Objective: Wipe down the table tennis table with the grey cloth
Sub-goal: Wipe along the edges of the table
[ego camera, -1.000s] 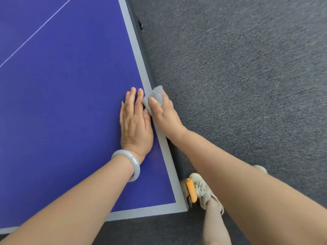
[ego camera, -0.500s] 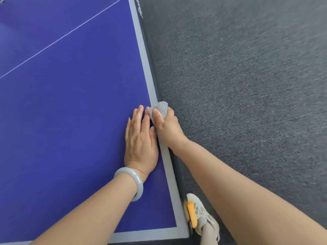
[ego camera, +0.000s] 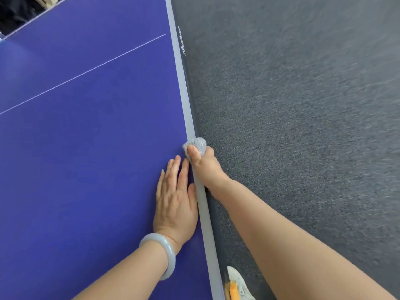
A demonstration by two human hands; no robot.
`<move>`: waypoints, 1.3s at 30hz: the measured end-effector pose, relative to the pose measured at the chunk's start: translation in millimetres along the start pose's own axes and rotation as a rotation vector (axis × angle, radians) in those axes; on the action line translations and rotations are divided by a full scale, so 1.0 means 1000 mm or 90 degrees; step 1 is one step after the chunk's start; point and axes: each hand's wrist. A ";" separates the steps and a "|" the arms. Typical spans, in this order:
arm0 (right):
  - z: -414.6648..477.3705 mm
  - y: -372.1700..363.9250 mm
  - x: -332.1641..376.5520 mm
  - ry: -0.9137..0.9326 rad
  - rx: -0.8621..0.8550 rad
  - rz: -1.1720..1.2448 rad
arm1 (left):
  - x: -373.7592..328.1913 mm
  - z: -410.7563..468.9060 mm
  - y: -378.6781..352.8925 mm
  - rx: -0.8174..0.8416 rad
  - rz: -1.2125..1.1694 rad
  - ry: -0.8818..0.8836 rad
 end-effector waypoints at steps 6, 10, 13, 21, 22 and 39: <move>-0.056 -0.014 -0.051 0.050 -0.024 0.039 | -0.006 0.000 0.002 -0.003 0.006 0.003; -0.078 -0.020 -0.073 0.027 -0.019 0.001 | -0.007 -0.001 0.002 -0.004 -0.004 -0.002; -0.042 -0.017 -0.050 0.022 -0.030 -0.027 | -0.006 0.000 0.002 -0.005 0.003 0.003; -0.035 -0.014 -0.047 0.025 -0.022 0.011 | -0.005 -0.001 0.002 0.007 0.017 0.006; -0.048 -0.014 -0.055 0.029 -0.013 0.014 | -0.005 -0.001 0.002 0.005 0.013 0.006; -0.006 -0.003 -0.001 -0.026 -0.034 -0.026 | -0.004 0.004 0.010 -0.007 0.009 -0.020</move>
Point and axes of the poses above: each hand's wrist, its own z-axis towards the middle knuckle, its own y-axis out of the back of the hand, x = y × z, and after that the axes turned 14 degrees about -z, right-handed
